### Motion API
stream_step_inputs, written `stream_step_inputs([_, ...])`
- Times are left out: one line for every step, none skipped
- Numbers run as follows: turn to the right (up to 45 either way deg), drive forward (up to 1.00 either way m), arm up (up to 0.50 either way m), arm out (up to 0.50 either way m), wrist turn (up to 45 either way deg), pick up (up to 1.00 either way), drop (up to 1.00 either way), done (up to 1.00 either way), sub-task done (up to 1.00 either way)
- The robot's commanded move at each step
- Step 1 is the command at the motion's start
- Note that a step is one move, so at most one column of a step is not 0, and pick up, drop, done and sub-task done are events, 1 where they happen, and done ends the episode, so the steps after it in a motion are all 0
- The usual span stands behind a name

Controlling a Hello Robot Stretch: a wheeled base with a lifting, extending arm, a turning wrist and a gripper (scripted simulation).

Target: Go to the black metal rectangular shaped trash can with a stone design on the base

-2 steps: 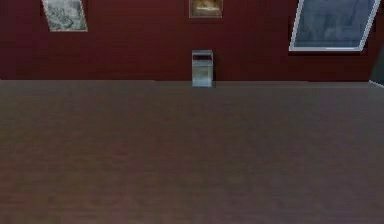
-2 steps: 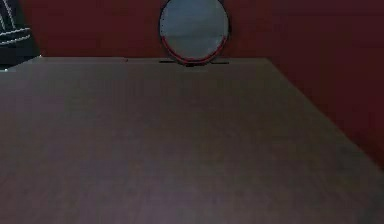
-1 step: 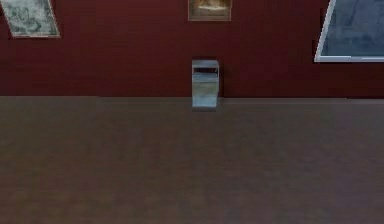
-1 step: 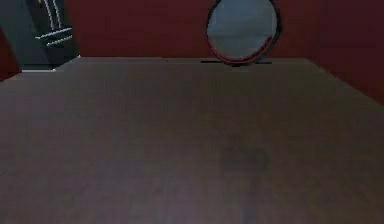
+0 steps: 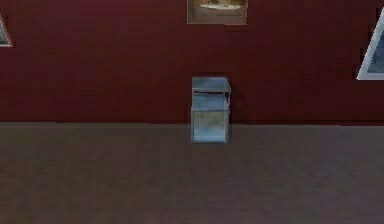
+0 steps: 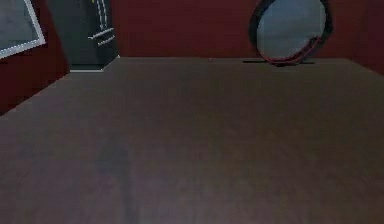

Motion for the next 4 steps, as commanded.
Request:
stream_step_inputs([0.0,1.0,0.0,0.0,0.0,0.0,0.0,0.0,0.0])
stream_step_inputs([-3.0,0.0,0.0,0.0,0.0,0.0,0.0,0.0,0.0])
stream_step_inputs([0.0,0.3,0.0,0.0,0.0,0.0,0.0,0.0,0.0])
stream_step_inputs([15.0,0.0,0.0,0.0,0.0,0.0,0.0,0.0,0.0])
